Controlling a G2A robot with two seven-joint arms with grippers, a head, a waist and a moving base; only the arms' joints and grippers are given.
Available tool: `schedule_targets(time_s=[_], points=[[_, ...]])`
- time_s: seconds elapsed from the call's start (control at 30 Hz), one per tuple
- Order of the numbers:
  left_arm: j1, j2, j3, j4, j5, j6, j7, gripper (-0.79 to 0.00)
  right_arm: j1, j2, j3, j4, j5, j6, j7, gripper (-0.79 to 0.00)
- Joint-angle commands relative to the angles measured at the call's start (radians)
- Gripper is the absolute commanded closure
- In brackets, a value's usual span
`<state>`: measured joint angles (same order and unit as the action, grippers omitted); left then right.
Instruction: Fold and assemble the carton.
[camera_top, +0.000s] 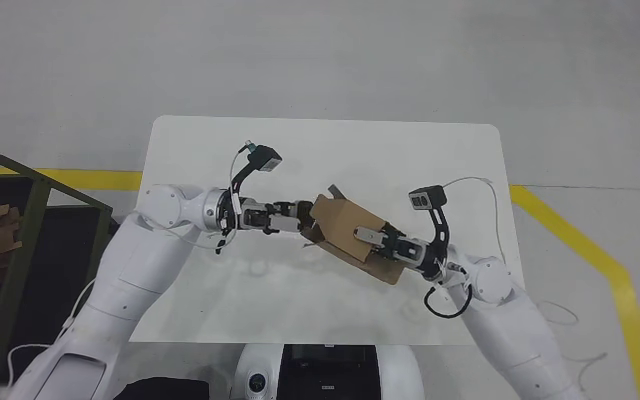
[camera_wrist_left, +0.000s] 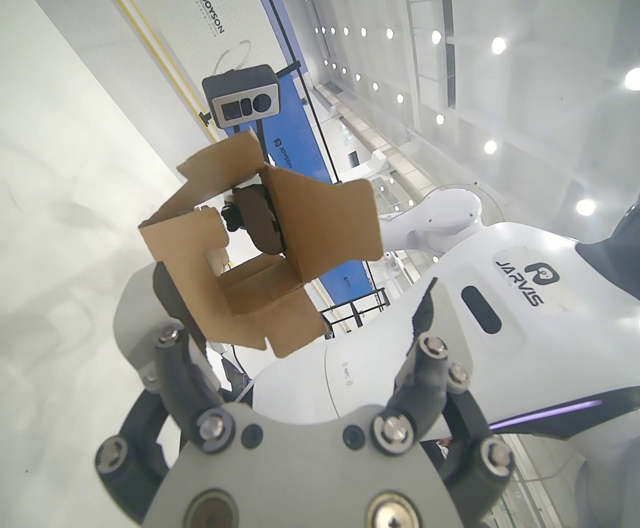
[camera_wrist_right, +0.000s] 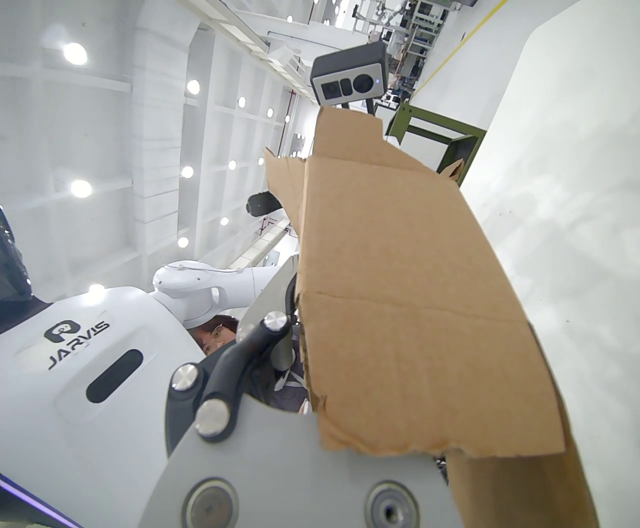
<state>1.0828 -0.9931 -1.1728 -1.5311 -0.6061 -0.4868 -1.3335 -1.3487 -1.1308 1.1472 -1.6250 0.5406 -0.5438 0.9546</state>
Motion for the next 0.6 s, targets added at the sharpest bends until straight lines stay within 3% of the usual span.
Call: schedule_targets(time_s=[0.0, 0.27, 0.57], points=[[0.005, 0.001, -0.008, 0.004, 0.002, -0.007, 0.007, -0.785, 0.003, 0.001, 0.002, 0.008, 0.024, 0.010, 0.017, 0.000], [0.032, 0.012, -0.047, 0.032, 0.066, -0.085, 0.085, -0.785, 0.033, 0.007, 0.026, 0.050, 0.064, 0.075, 0.088, 0.000], [0.047, 0.027, -0.074, 0.057, 0.063, -0.100, 0.100, -0.785, 0.034, 0.014, 0.068, 0.040, 0.052, 0.109, 0.076, 0.000]])
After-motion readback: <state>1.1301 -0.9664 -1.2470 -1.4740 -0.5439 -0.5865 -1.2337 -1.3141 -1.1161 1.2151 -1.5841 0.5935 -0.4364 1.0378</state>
